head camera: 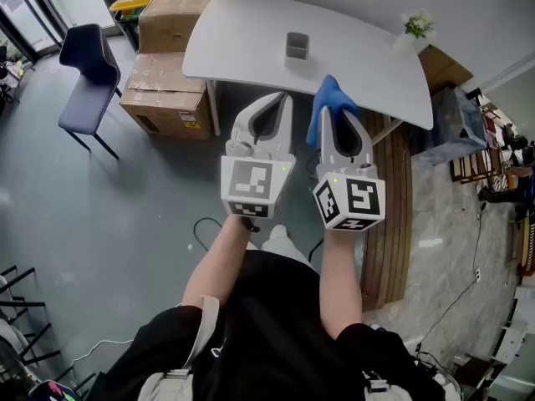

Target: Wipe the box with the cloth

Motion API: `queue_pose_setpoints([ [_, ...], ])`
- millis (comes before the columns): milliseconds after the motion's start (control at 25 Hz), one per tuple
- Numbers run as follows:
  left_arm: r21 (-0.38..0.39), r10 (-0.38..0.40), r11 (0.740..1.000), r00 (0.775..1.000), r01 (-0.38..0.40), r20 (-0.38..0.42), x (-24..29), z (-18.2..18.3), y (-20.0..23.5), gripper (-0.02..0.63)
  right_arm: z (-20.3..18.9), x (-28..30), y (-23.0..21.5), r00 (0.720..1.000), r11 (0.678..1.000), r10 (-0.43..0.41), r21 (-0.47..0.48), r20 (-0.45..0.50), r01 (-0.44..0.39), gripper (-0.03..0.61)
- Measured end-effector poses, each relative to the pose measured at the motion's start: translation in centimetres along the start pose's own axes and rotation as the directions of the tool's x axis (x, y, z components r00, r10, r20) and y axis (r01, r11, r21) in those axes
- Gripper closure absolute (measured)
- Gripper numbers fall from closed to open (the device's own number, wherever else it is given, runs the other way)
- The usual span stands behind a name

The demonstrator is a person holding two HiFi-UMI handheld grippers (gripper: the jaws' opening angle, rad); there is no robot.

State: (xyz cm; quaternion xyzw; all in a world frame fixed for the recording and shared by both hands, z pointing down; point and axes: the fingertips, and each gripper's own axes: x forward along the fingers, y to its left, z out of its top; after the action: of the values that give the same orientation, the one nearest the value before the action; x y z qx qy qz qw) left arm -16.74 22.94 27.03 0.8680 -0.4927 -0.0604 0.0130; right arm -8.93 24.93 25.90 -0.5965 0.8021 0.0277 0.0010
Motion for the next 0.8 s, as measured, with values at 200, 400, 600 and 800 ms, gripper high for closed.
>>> queue_pose_setpoints([
  [200, 0.007, -0.007, 1.000, 1.000, 0.007, -0.006, -0.1, 0.0, 0.8, 0.612, 0.0, 0.6, 0.6, 1.000, 1.000, -0.017, 0.012, 0.004, 0.017, 0.528],
  [400, -0.004, -0.017, 1.000, 1.000, 0.017, -0.014, 0.0, -0.1, 2.1, 0.612, 0.2, 1.4, 1.4, 1.000, 1.000, -0.006, 0.013, 0.006, 0.006, 0.528],
  [600, -0.020, -0.050, 0.999, 0.999, 0.050, -0.020, 0.1, -0.6, 1.8, 0.612, -0.1, 1.2, 0.8, 1.000, 1.000, -0.020, 0.016, -0.010, 0.020, 0.528],
  [800, -0.064, -0.081, 0.994, 0.996, 0.083, 0.039, 0.2, 0.0, 2.3, 0.612, -0.4, 1.5, 0.7, 1.000, 1.000, -0.014, 0.014, -0.011, 0.014, 0.528],
])
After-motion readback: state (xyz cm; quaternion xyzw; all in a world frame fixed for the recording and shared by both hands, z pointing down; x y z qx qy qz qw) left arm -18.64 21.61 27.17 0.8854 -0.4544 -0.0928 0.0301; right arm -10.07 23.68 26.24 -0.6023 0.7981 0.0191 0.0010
